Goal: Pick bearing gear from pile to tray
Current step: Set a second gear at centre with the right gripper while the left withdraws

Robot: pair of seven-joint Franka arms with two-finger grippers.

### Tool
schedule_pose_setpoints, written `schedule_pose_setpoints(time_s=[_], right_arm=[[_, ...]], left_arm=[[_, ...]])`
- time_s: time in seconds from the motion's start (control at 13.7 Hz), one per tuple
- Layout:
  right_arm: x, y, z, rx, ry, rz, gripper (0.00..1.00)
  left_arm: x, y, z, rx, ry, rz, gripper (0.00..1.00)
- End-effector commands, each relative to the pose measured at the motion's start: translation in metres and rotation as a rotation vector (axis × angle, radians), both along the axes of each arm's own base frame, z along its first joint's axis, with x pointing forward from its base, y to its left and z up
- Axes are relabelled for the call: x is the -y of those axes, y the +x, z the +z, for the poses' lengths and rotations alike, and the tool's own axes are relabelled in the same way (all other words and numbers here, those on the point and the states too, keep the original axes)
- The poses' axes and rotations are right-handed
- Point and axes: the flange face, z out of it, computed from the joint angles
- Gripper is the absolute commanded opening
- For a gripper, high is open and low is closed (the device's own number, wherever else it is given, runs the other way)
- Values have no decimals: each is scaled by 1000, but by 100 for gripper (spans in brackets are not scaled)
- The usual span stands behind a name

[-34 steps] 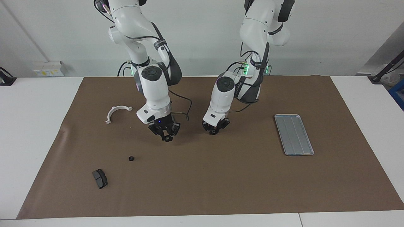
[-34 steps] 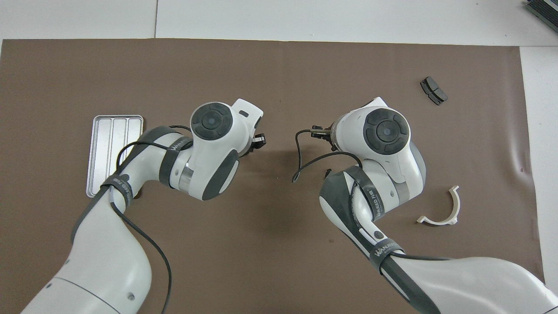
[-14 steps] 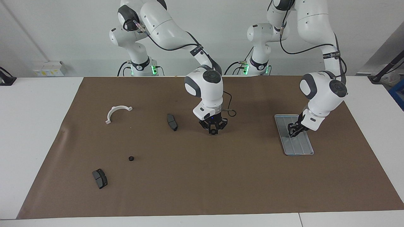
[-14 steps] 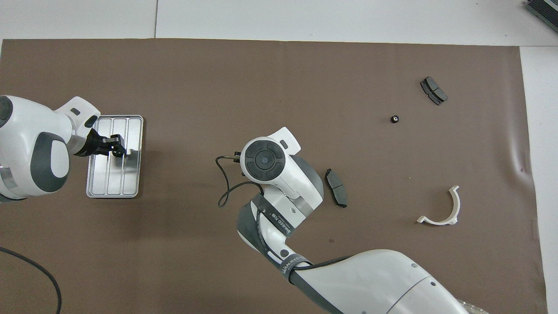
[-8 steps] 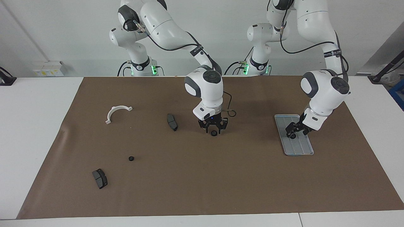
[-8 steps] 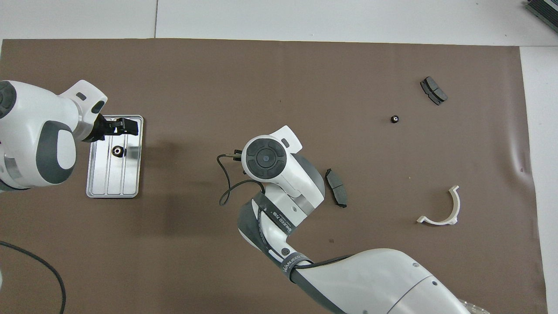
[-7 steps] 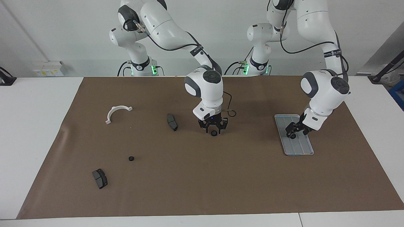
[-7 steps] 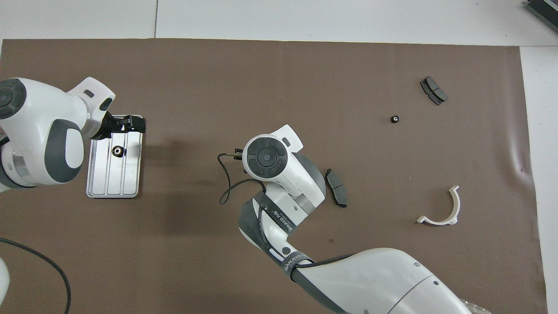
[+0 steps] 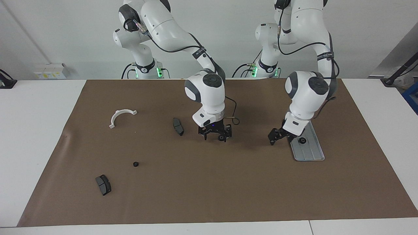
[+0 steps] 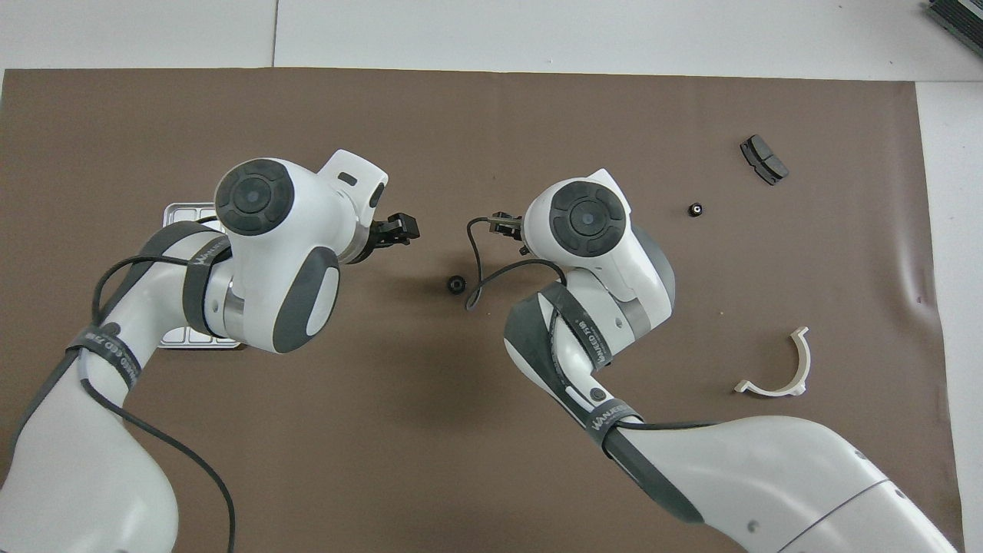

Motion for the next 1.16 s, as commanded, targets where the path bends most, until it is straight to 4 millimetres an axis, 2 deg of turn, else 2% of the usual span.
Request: schedule_pose_setpoints(time_s=[0.0, 0.15, 0.22, 0.29, 0.73, 1.02, 1.09], right_arm=[[44, -10, 9, -5, -30, 55, 100], [77, -6, 5, -19, -55, 112, 100], [91, -3, 3, -26, -69, 165, 100], [106, 1, 2, -33, -82, 205, 100], [197, 29, -7, 13, -107, 299, 100], [234, 42, -23, 57, -103, 268, 100], [238, 44, -32, 64, -99, 263, 100]], left_arm=[[43, 9, -12, 17, 31, 17, 100], [68, -3, -25, 14, 46, -24, 99], [80, -10, -40, -2, 58, -47, 98], [89, -16, -44, -5, 63, -61, 97], [94, -29, -59, -1, 75, -88, 88], [97, -36, -67, 11, 67, -99, 77], [98, -35, -66, 19, 62, -100, 75]])
